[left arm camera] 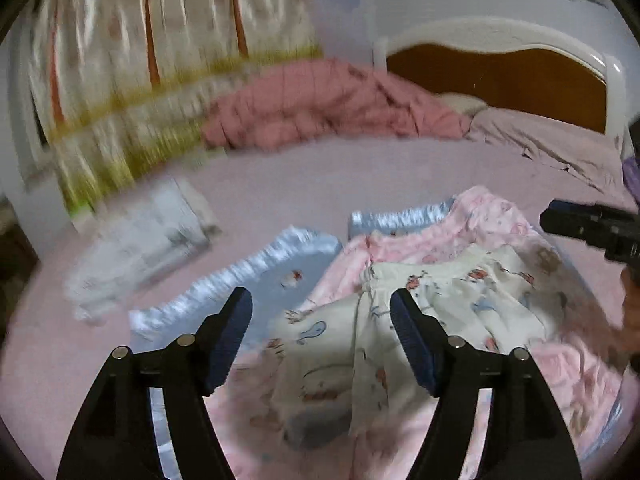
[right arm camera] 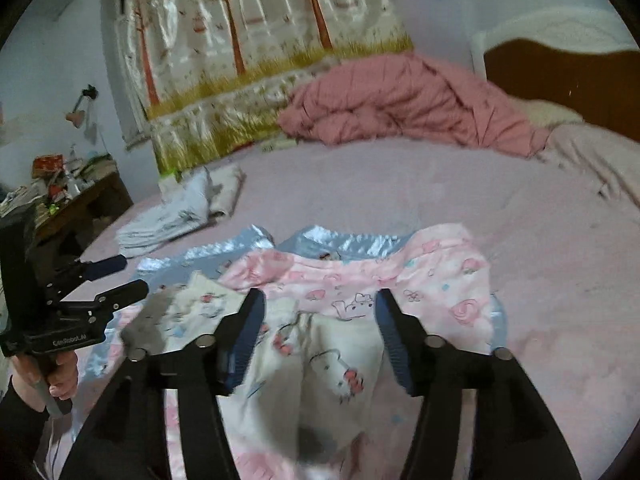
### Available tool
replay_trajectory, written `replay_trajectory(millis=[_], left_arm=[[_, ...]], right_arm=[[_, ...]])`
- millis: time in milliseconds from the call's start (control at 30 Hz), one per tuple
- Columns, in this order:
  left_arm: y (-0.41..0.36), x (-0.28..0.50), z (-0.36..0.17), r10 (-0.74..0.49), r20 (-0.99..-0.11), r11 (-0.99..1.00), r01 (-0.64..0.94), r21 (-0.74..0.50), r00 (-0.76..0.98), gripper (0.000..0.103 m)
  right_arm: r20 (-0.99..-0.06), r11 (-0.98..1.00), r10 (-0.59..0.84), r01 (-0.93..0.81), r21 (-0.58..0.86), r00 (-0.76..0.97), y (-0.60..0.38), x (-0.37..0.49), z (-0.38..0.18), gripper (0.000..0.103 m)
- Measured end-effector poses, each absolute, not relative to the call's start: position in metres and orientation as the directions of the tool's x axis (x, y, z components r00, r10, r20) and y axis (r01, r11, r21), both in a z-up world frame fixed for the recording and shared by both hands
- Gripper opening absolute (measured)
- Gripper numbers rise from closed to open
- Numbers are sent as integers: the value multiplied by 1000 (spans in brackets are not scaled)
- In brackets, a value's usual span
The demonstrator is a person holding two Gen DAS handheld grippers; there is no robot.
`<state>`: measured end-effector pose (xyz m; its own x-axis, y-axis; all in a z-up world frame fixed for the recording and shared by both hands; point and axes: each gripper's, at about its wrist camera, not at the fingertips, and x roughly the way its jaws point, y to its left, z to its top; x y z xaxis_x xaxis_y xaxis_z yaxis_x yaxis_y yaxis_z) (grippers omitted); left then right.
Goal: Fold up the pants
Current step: 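Lay the cuffs back onto the pink pants and open both grippers, then move both open grippers over the folded white pants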
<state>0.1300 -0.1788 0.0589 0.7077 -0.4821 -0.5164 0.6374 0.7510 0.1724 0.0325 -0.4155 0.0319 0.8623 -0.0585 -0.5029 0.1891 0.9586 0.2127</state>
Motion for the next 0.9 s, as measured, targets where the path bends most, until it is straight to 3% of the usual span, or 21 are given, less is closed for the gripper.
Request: replay_trajectory(millis=[100,167,367,500,567,600,633,667,767,900], left_arm=[[-161,95,67,-530,-463,734,657,169,711,69],[-158,84,66,-540,-481,718,676,164,690,40],[-147,100,41,-551,-583,722,691,24,597,37],[-145,119,13,-552,-635,729,683,-53,540,33],[-149,122,1,-536,-658,728,684,-42,529,31],[-151,122,-4,-528,-666,727,686,-33,527,31],[-154,122,-9,-520,-673,725,688,-23,526,31],[-156,121,-12,-515,-677,724,690,-16,525,31],[-156,120,-15,-508,-670,730,683,-3,541,31],[-152,121,-14,-515,-658,742,671,-20,550,31]], right_arm=[[-462,968,-79,179,176,883,-401,4,44,80],[-423,970,-100,183,161,901,-391,-15,50,86],[-297,945,-167,239,224,940,-377,-54,50,86],[-340,936,-230,303,180,912,-378,-51,35,86],[-388,930,-157,267,251,908,-387,-45,24,71],[-407,933,-98,227,281,908,-389,-41,18,56],[-439,934,-22,175,311,898,-391,-36,12,47],[-482,936,35,140,323,876,-391,-28,3,45],[-538,960,33,122,250,842,-381,-25,-11,45],[-560,966,53,100,238,827,-377,-31,-19,45]])
